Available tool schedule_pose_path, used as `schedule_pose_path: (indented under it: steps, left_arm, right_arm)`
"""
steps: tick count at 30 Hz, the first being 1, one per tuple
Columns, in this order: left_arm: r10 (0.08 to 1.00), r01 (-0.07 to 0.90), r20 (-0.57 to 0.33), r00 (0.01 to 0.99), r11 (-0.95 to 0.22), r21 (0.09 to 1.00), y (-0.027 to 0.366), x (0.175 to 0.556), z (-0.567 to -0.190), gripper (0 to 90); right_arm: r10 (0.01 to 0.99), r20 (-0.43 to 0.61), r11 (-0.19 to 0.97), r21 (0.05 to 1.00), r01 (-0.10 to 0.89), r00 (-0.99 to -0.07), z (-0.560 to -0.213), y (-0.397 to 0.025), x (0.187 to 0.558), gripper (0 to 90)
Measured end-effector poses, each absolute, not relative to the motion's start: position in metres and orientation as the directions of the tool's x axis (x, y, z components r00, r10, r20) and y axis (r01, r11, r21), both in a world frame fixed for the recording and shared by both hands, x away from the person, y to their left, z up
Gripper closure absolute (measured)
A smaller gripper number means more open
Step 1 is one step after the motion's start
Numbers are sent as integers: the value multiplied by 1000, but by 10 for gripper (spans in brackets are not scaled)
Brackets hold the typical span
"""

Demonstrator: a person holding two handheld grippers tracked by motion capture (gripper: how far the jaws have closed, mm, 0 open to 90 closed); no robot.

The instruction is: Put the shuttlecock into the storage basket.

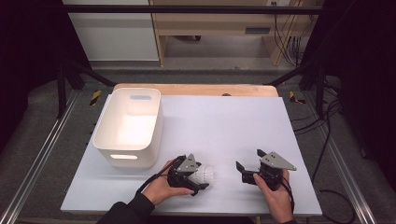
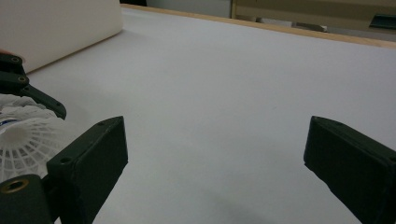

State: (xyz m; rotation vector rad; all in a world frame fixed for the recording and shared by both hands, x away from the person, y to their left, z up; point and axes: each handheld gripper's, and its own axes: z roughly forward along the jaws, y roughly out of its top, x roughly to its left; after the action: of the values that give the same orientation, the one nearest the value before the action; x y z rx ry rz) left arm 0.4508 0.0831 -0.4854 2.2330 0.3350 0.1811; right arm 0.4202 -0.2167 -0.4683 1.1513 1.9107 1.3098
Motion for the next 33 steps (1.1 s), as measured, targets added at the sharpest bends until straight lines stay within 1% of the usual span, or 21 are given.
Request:
schedule_pose_path:
  steps: [4, 10, 11, 13, 16, 19, 20, 22, 27, 33]
  left_arm:
    - [294, 159, 38, 955, -617, 770, 82, 447, -485, 250]
    - [280, 132, 66, 958, -632, 764, 80, 442, -485, 351]
    - [279, 126, 72, 958, -632, 765, 80, 441, -485, 378]
    - [286, 125, 79, 955, -629, 768, 80, 440, -485, 398]
    - [300, 125, 86, 950, -618, 776, 82, 439, -486, 459]
    - [310, 127, 88, 947, -610, 783, 82, 438, -486, 497]
    - [307, 117, 102, 946, -619, 777, 82, 438, -486, 510]
    - [310, 115, 107, 945, -618, 778, 82, 437, -486, 556]
    - [313, 108, 118, 942, -619, 778, 81, 436, -486, 614]
    - [322, 107, 120, 939, -605, 789, 82, 436, -484, 648]
  right_arm:
    - [875, 28, 159, 926, 342, -484, -468, -216, 420, 64]
    - [875, 27, 160, 926, 341, -484, -468, -216, 420, 64]
    - [874, 26, 161, 926, 341, -484, -468, -216, 420, 64]
    - [874, 27, 160, 927, 341, -485, -468, -216, 420, 64]
    - [874, 28, 159, 927, 340, -485, -468, -216, 420, 64]
    - [874, 28, 160, 926, 341, -485, -468, -216, 420, 64]
    - [874, 28, 159, 927, 341, -485, -468, -216, 420, 64]
    - [874, 28, 159, 927, 340, -485, -468, -216, 420, 64]
    - [875, 28, 159, 927, 340, -484, -468, -216, 420, 64]
    - [875, 30, 157, 927, 341, -484, -468, -216, 420, 64]
